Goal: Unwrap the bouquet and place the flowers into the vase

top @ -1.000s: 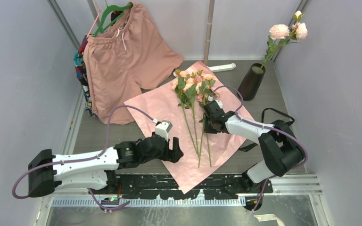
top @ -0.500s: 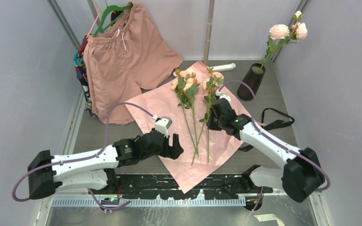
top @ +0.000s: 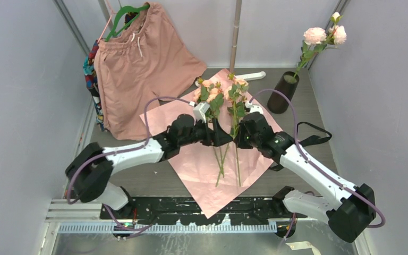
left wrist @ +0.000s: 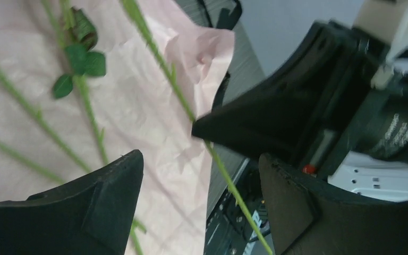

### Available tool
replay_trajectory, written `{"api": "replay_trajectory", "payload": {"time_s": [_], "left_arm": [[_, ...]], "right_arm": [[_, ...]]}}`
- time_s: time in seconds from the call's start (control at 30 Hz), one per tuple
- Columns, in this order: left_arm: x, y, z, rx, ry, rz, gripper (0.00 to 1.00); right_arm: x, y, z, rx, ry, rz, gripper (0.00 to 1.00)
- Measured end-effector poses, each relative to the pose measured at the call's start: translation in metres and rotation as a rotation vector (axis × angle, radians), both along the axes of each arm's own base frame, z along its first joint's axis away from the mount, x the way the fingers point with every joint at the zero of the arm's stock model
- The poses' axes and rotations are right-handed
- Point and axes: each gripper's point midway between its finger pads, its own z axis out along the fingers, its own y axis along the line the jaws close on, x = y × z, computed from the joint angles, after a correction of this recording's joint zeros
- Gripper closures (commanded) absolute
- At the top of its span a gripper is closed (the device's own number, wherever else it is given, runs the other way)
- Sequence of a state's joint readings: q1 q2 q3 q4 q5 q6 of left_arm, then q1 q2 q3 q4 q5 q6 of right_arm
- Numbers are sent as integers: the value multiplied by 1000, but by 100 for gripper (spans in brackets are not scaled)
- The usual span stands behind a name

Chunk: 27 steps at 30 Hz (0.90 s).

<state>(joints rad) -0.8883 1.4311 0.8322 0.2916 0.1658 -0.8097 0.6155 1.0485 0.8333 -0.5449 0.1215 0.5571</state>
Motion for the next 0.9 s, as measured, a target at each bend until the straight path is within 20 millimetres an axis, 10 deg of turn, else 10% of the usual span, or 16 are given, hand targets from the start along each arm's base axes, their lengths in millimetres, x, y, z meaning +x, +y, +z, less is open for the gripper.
{"api": "replay_trajectory", "payload": {"time_s": [0.37,0.73,0.9], "left_arm": [[41,-42,-13,-215,71,-68,27],[45,-59,-7,-295,90,-103,99],[41,-67,14,-357,63,-137,100]], "right_arm": [[-23,8,14,-35,-34,73,99],[-25,7,21,-28,-58,73,99],[-26,4,20,-38,-53,69,99]]}}
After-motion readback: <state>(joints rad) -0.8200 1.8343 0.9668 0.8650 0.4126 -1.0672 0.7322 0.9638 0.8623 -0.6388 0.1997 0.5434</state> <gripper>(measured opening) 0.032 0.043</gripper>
